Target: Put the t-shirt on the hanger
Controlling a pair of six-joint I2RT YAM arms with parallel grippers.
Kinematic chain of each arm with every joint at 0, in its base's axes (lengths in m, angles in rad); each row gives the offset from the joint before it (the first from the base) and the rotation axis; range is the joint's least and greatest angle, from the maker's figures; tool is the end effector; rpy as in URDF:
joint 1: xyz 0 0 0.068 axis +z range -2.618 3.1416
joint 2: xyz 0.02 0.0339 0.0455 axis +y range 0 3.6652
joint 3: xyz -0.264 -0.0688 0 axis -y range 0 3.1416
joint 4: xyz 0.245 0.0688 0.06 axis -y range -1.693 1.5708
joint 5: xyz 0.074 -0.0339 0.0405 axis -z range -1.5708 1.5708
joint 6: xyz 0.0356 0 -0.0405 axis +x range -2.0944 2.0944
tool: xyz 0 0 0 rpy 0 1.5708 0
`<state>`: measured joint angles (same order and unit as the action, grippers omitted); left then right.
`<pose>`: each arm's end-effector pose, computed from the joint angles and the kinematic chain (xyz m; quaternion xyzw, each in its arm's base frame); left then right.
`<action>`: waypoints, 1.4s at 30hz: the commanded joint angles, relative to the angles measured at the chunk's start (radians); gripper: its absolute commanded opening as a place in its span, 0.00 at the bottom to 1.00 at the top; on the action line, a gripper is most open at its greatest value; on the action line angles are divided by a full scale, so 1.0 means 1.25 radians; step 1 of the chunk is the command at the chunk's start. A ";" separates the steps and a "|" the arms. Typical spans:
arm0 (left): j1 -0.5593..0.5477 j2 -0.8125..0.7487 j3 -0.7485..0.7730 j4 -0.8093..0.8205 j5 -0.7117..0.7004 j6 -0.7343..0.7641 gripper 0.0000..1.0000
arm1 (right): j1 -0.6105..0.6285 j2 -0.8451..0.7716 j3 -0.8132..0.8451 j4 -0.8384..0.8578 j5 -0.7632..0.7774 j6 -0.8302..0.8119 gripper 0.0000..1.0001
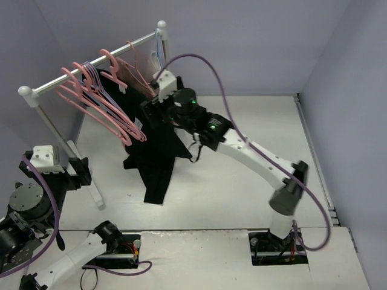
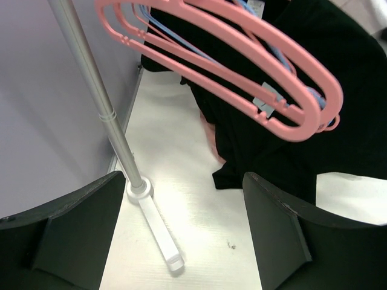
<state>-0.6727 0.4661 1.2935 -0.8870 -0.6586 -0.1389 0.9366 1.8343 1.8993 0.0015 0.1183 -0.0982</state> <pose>0.0197 0.0122 0.4470 -0.0322 0.7229 -0.0399 0.6891 0.2632 0.3507 0.4514 -0.2998 0.6141 0.2598 0.6823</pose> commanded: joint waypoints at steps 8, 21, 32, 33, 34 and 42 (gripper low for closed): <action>-0.002 -0.036 -0.087 -0.031 0.023 -0.074 0.74 | -0.184 -0.603 -0.517 0.079 0.289 0.038 1.00; -0.001 -0.153 -0.217 -0.024 -0.012 -0.123 0.74 | -0.250 -1.144 -0.952 0.057 0.449 0.166 1.00; -0.001 -0.201 -0.261 -0.022 -0.043 -0.152 0.75 | -0.249 -1.054 -0.913 0.028 0.408 0.230 1.00; -0.002 -0.197 -0.264 -0.022 -0.044 -0.152 0.75 | -0.250 -1.046 -0.910 0.026 0.392 0.232 1.00; -0.001 -0.194 -0.267 -0.022 -0.045 -0.152 0.75 | -0.249 -1.043 -0.911 0.025 0.390 0.231 1.00; -0.003 -0.140 -0.275 -0.018 -0.037 -0.152 0.75 | -0.249 -1.061 -0.913 0.019 0.421 0.226 1.00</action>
<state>-0.6731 0.2255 0.9427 -0.9569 -0.6998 -0.3187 0.6273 0.5168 0.7166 -0.0341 0.6032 0.1729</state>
